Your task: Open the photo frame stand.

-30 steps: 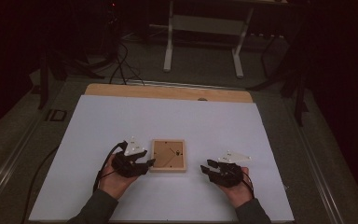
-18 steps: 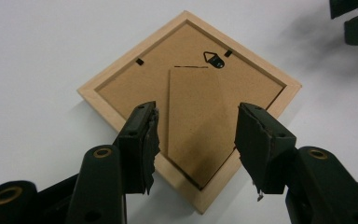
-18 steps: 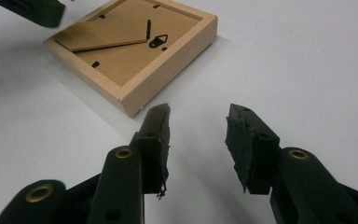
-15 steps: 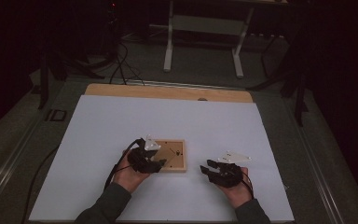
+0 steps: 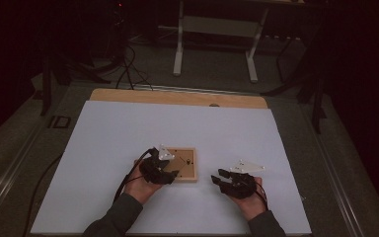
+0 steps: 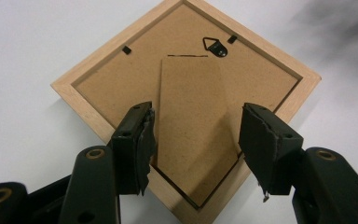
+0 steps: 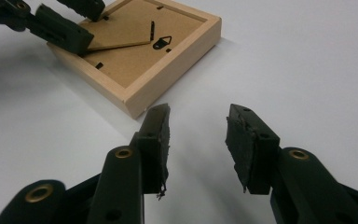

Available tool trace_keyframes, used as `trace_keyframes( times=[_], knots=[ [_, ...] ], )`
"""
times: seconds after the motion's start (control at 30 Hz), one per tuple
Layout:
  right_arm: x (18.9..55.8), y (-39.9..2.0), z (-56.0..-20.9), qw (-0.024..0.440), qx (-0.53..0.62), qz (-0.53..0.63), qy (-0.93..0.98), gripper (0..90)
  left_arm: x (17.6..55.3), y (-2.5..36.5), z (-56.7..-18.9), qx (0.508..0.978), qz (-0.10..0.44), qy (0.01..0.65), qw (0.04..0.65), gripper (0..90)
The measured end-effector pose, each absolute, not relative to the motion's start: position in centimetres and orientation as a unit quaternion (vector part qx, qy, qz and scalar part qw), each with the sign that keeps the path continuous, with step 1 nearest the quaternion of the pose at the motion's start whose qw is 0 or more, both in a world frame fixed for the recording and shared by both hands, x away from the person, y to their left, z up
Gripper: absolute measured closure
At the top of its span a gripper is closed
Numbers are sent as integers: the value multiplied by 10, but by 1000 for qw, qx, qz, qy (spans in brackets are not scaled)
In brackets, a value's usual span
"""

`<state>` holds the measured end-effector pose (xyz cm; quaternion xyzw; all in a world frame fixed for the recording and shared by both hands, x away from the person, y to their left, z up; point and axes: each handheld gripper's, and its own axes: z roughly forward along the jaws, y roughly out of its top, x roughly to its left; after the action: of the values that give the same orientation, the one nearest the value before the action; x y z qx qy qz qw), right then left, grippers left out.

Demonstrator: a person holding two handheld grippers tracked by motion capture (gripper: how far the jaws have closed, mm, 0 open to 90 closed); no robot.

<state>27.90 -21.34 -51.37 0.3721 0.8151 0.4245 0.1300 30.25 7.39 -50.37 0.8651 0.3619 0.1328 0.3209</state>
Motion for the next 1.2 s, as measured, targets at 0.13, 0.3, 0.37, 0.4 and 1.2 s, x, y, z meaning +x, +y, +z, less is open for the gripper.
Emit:
trace_keyframes(
  times=[0.13, 0.3, 0.37, 0.4, 1.2],
  knots=[
    [278, -212, -512, 130, 367, 431, 814, 690, 301, 76, -506, 865, 132, 362, 322, 461],
    [276, -203, -509, 138, 352, 438, 815, 887, 301, 78, -507, 863, 128, 363, 327, 498],
    [277, -195, -508, 141, 339, 437, 821, 897, 301, 79, -507, 862, 127, 363, 330, 503],
    [277, -195, -508, 141, 339, 437, 821, 897, 301, 79, -507, 862, 127, 363, 330, 504],
    [283, -151, -523, 116, 310, 438, 836, 900, 300, 79, -508, 859, 130, 365, 335, 511]
  ],
)
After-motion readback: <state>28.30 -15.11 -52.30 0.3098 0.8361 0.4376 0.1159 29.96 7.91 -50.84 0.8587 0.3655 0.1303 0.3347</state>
